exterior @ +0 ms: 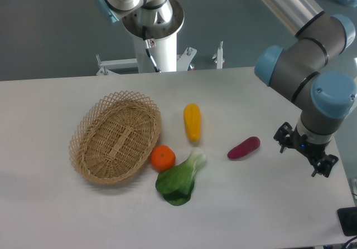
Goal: Pick up the green vegetable from the table
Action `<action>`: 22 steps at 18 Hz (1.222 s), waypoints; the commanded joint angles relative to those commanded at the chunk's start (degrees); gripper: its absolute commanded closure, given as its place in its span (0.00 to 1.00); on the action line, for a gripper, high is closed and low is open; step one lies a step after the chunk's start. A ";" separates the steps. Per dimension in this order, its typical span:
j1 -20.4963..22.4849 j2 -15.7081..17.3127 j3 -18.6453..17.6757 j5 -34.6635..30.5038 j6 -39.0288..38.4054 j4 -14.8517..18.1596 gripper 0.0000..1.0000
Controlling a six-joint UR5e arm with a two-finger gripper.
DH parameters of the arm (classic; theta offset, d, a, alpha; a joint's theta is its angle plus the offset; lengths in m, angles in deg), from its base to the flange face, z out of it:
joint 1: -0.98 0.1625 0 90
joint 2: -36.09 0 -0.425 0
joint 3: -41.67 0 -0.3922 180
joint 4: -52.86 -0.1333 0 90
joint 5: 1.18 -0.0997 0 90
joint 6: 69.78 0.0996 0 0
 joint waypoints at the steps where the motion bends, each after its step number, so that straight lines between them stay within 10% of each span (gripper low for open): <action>1: 0.00 0.00 -0.09 -0.09 -0.09 -0.09 0.00; 22: -6.85 5.27 -10.54 4.66 -19.41 -0.35 0.00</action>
